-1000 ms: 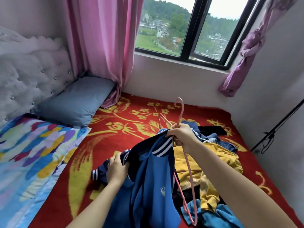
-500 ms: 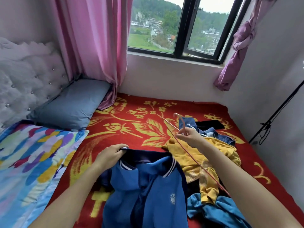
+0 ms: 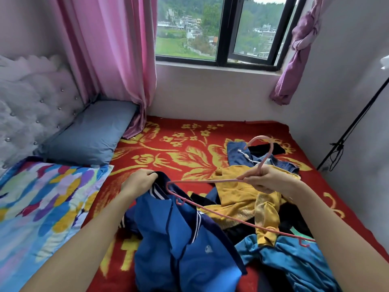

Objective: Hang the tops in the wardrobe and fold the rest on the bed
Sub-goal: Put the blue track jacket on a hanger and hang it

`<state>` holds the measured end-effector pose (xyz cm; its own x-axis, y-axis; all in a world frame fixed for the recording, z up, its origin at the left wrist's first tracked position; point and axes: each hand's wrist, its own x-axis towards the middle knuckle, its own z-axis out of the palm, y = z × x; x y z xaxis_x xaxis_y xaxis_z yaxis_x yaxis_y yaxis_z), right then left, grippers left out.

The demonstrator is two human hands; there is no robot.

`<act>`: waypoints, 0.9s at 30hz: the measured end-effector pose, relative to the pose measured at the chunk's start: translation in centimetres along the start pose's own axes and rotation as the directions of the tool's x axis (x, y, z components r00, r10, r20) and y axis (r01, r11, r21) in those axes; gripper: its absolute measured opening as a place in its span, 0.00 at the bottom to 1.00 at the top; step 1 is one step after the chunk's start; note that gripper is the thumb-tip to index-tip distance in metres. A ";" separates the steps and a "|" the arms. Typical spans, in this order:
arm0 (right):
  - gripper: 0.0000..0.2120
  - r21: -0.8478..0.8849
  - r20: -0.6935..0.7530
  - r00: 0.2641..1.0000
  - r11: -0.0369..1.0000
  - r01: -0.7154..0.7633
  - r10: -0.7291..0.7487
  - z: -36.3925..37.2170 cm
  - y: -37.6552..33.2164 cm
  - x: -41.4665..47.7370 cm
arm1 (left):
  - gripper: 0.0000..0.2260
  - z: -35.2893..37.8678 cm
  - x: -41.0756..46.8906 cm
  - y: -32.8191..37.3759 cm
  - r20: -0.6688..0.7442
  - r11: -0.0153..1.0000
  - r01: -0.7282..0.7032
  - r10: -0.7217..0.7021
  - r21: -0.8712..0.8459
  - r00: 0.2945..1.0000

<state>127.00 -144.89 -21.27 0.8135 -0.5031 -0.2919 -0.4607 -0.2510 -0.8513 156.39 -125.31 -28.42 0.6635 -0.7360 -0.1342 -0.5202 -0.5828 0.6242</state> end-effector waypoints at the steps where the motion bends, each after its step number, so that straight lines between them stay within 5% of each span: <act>1: 0.09 -0.007 0.019 1.000 1.000 -0.004 0.004 0.5 0.2 0.1 | 0.13 -0.1 -0.2 0.4 -0.013 1.000 -0.006 0.006 0.015 1.000; 11: 0.09 -0.025 -0.105 0.970 0.976 0.216 -0.218 10.6 -1.5 1.8 | 0.15 -0.6 -4.8 8.7 -0.259 0.971 -0.173 0.212 0.164 0.942; 15: 0.11 0.165 -0.278 0.919 0.929 0.332 -0.279 12.5 -2.4 2.2 | 0.13 -0.3 -6.9 11.4 -0.175 0.919 -0.285 0.339 0.271 0.924; 17: 0.10 0.262 -0.359 0.895 0.892 0.368 -0.263 11.3 -2.4 1.7 | 0.21 -1.0 -7.4 10.9 -0.012 0.883 -0.327 0.351 0.336 0.936; 19: 0.10 0.308 -0.376 0.886 0.865 0.396 -0.272 9.9 -2.2 1.1 | 0.32 -2.3 -7.1 9.6 -0.005 0.747 -0.418 0.491 0.517 0.871; 22: 0.09 0.315 -0.378 0.879 0.852 0.417 -0.291 8.5 -2.2 0.8 | 0.23 -4.4 -5.4 9.3 -0.086 0.521 -0.447 0.715 0.727 0.694; 25: 0.10 0.267 -0.337 0.882 0.866 0.424 -0.328 8.5 -2.7 0.9 | 0.16 -6.1 -4.1 10.0 0.219 0.575 -0.623 0.617 0.530 0.756; 27: 0.11 0.211 -0.297 0.884 0.878 0.429 -0.361 8.1 -3.3 0.6 | 0.12 -6.7 -3.9 10.4 0.197 0.672 -0.630 0.607 0.390 0.770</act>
<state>131.90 -137.63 -22.18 0.7801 -0.5995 0.1787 0.0196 -0.2622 -0.9648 152.04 -126.23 -16.21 0.0891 -0.9883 0.1239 -0.9771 -0.0626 0.2035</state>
